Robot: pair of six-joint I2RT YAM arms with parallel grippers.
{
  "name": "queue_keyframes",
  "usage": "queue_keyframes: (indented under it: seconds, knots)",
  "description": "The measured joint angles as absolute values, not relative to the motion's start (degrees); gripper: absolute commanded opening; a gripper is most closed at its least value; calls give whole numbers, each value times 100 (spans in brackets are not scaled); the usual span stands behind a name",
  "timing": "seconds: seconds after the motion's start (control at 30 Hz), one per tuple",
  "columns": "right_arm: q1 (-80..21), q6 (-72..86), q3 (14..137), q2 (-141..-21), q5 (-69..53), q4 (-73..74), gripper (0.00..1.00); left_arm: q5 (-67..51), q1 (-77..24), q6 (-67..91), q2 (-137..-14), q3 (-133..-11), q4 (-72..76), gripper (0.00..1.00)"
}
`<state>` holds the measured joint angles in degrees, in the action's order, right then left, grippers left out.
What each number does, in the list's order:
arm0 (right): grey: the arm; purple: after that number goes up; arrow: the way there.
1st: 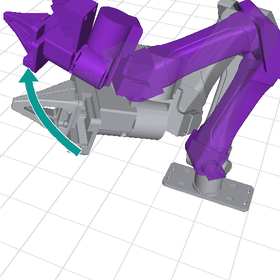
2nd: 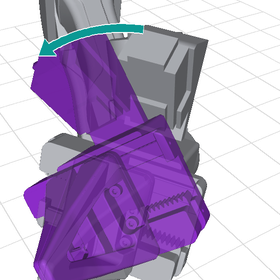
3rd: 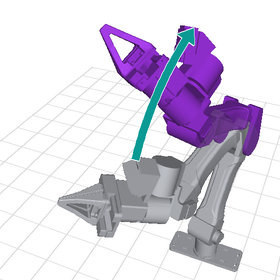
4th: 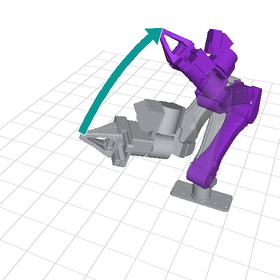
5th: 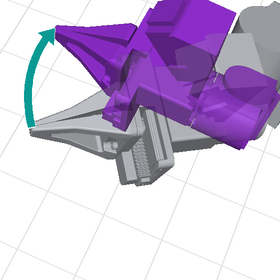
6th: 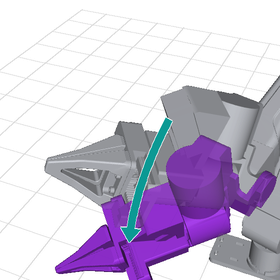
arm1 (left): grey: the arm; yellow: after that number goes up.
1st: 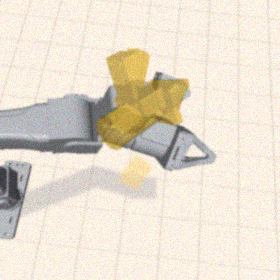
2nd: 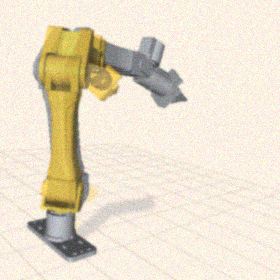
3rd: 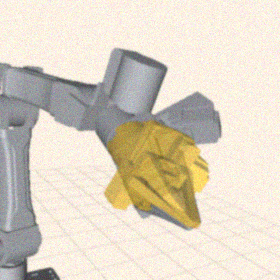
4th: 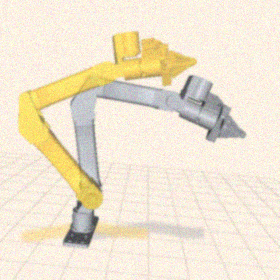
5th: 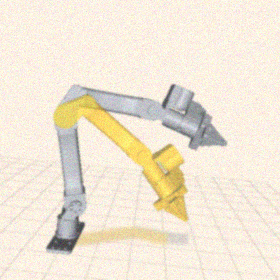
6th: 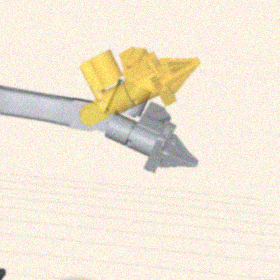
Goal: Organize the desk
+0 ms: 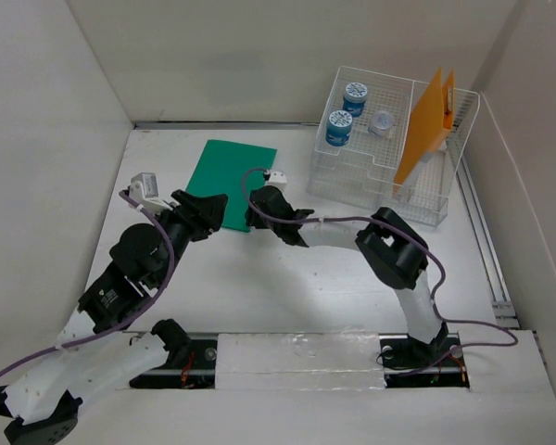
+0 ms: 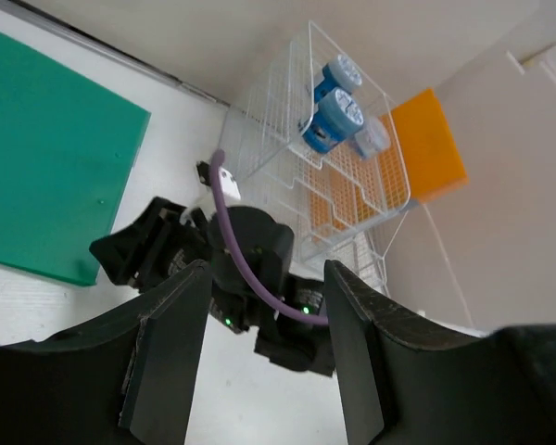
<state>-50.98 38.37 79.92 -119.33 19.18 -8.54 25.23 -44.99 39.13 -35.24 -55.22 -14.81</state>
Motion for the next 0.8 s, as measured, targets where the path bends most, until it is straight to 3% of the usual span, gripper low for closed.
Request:
queue_keyframes:
  seconds: [0.33, 0.37, 0.5, 0.67, 0.8]
  knots:
    - [-5070, 4427, 8573, -12595, 2084, -314, 38, 2222, -4499, 3712, -3310, -5035, -1529, 48]
    - [-5070, 4451, 8597, -12604, 2099, -281, 22, 2222, -4499, 3695, -3288, -5017, -1529, 48]
    - [-5072, 4543, 9002, -12761, 2156, 14, 0, 2235, -4499, 3629, -3282, -5000, -1520, 47]
    - [-5061, 4593, 8901, -12737, 2185, -82, 0, 2294, -4499, 3603, -3286, -4906, -1472, 48]
    - [-5183, 4609, 7708, -12025, 2303, -517, 0, 2294, -4499, 3614, -3328, -4751, -1417, 48]
